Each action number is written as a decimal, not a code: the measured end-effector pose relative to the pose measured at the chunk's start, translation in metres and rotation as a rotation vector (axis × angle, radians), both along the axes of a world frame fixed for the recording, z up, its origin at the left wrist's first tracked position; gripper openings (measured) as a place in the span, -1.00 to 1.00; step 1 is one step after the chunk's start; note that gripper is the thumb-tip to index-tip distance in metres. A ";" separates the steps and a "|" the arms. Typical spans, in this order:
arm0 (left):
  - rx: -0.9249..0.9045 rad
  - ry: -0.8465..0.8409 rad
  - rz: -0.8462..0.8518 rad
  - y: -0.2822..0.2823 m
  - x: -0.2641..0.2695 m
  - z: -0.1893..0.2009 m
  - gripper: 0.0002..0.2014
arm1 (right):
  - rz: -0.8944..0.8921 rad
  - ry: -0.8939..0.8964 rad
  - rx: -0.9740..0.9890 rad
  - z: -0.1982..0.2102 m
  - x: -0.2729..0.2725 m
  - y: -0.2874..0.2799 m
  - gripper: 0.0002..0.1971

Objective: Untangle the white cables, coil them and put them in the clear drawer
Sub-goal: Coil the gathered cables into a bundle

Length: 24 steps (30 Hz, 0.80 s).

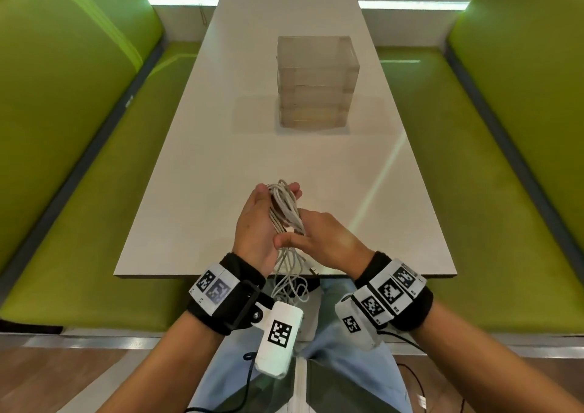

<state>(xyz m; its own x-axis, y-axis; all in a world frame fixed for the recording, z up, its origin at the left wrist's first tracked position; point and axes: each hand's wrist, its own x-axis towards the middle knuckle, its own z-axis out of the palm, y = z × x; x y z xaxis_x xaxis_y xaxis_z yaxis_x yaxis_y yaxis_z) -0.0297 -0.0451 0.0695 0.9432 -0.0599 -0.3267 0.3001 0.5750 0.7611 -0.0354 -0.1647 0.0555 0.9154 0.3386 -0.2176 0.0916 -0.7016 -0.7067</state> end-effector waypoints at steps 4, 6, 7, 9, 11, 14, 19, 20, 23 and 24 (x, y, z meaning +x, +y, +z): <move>-0.093 -0.027 -0.027 0.004 0.002 -0.002 -0.67 | 0.044 0.091 0.231 -0.001 0.000 0.001 -0.60; -0.093 -0.040 -0.085 0.010 0.002 -0.004 -0.59 | 0.054 0.114 0.279 -0.004 0.001 0.000 -0.56; -0.071 -0.062 -0.123 0.013 0.002 -0.004 -0.52 | 0.054 0.142 0.290 -0.005 0.001 -0.001 -0.61; 0.047 -0.161 -0.207 0.017 0.003 -0.003 -0.36 | 0.069 0.208 0.341 -0.006 0.000 -0.001 -0.71; 0.238 -0.257 -0.246 0.017 0.003 -0.002 -0.42 | 0.103 0.252 0.395 -0.006 -0.001 0.001 -0.71; 0.426 -0.271 -0.213 0.018 0.004 -0.004 -0.69 | 0.095 0.303 0.452 -0.005 -0.004 0.004 -0.76; 0.274 -0.228 -0.201 0.017 0.001 -0.005 -0.90 | 0.117 0.315 0.560 -0.007 -0.004 0.002 -0.82; 0.248 -0.214 -0.195 0.016 0.001 -0.004 -0.91 | 0.127 0.329 0.593 -0.006 -0.004 0.001 -0.82; 0.219 -0.197 -0.217 0.014 0.002 0.001 -0.89 | 0.150 0.375 0.715 -0.002 -0.009 0.000 -0.84; 0.221 -0.201 -0.234 0.013 0.002 0.003 -0.90 | 0.157 0.378 0.742 -0.002 -0.010 -0.001 -0.82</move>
